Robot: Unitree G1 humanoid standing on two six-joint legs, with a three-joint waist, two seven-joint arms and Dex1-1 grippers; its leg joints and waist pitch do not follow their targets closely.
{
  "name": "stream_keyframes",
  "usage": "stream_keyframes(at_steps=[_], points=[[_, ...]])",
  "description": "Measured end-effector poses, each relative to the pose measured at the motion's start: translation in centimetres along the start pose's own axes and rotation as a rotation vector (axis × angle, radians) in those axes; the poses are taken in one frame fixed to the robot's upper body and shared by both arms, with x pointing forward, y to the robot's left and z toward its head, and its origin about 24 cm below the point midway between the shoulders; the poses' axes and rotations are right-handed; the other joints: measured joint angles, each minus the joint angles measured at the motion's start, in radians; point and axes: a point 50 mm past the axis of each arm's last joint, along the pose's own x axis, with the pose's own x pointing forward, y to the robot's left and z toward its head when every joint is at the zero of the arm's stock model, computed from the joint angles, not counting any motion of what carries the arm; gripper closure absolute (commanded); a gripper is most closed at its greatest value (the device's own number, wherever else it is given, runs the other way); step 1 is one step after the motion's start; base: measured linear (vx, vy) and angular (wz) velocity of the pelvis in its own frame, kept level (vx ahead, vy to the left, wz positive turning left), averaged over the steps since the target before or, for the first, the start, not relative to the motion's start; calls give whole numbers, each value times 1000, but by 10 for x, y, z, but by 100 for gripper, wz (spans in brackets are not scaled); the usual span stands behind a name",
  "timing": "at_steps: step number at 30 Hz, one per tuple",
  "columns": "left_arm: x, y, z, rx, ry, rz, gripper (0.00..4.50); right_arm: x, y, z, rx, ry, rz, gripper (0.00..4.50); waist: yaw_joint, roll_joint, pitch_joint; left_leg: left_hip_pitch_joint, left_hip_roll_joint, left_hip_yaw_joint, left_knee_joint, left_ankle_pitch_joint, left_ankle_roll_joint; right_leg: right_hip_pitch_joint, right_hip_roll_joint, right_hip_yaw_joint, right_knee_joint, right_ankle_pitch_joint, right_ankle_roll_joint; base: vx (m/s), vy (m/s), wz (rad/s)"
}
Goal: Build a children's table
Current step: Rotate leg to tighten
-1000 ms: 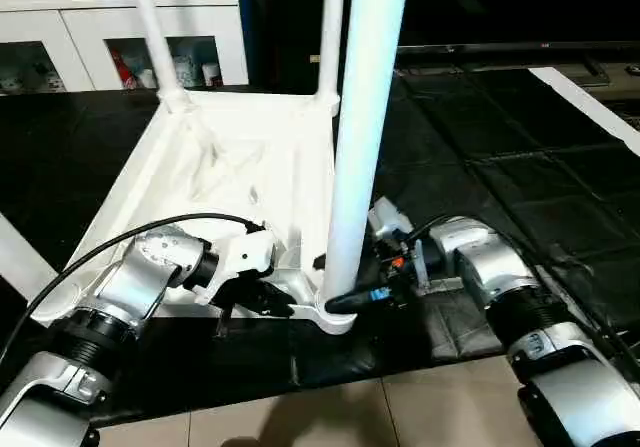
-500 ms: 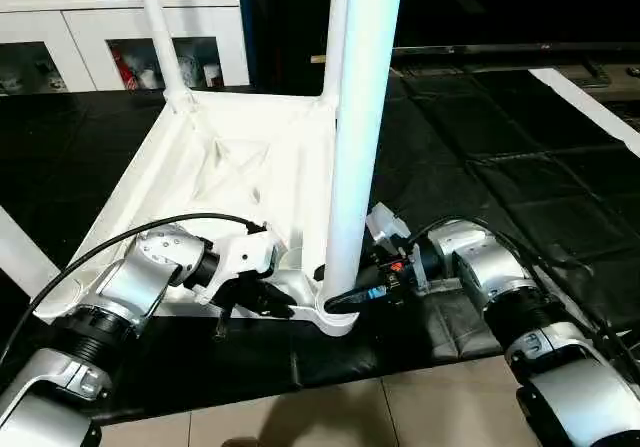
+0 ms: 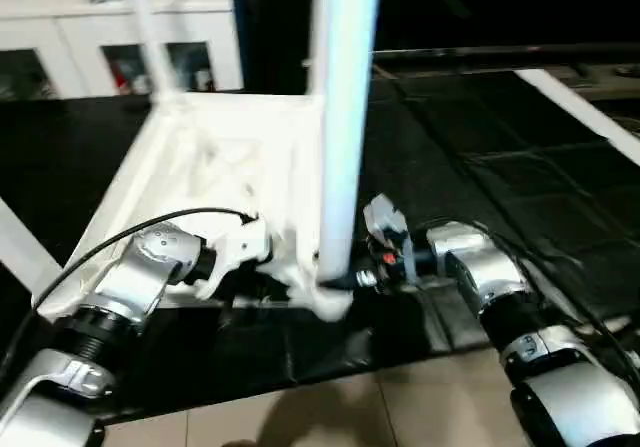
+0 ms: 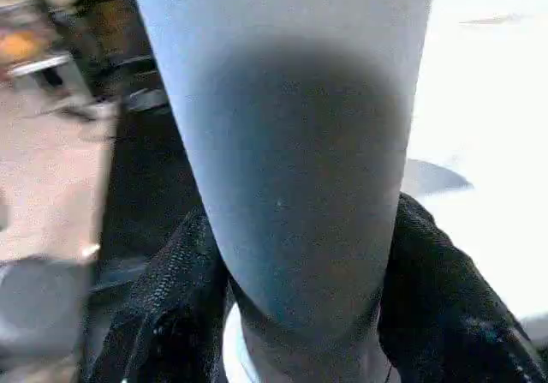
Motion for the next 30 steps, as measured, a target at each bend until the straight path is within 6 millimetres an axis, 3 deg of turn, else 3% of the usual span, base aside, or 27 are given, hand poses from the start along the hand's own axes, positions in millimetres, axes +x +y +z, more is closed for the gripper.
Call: stream_keyframes(at_steps=[2,7,12,14,16,24,30], points=[[9,5,4,-48,-28,91,450,1,-6,-2,38,-37,-150,247,-16,0,0,1,-1,0,0,0,0,0,0,0,-1,1,1,0,0,0],[38,12,18,-201,-104,279,450,6,-21,1,107,-77,-486,249,-32,1,0,2,-2,-1,1,0,0,0,0,0,-1,1,1,0,0,0],[51,16,29,-247,-114,369,450,17,-30,10,123,-63,-655,249,-44,3,-1,1,-3,-1,0,0,0,-1,0,-1,-2,2,1,0,0,0],[51,16,30,-243,-111,373,450,18,-30,10,113,-61,-665,249,-44,3,-2,0,-3,-1,-1,0,0,-1,1,-1,-2,2,0,0,0,0],[51,16,31,-233,-105,371,450,19,-30,11,106,-65,-665,182,-44,4,-2,0,-3,-1,-2,0,0,-1,1,-1,-3,4,-3,0,0,0],[49,16,32,-206,-97,354,450,21,-27,9,99,-69,-637,134,-45,3,-2,-3,-2,-1,-7,0,0,-2,1,-1,-10,5,-4,0,0,0],[39,18,28,-166,-94,324,450,13,-23,5,52,-49,-529,69,-40,4,-2,-3,-1,-1,-10,0,0,-2,1,-2,-12,5,-4,0,0,0]])
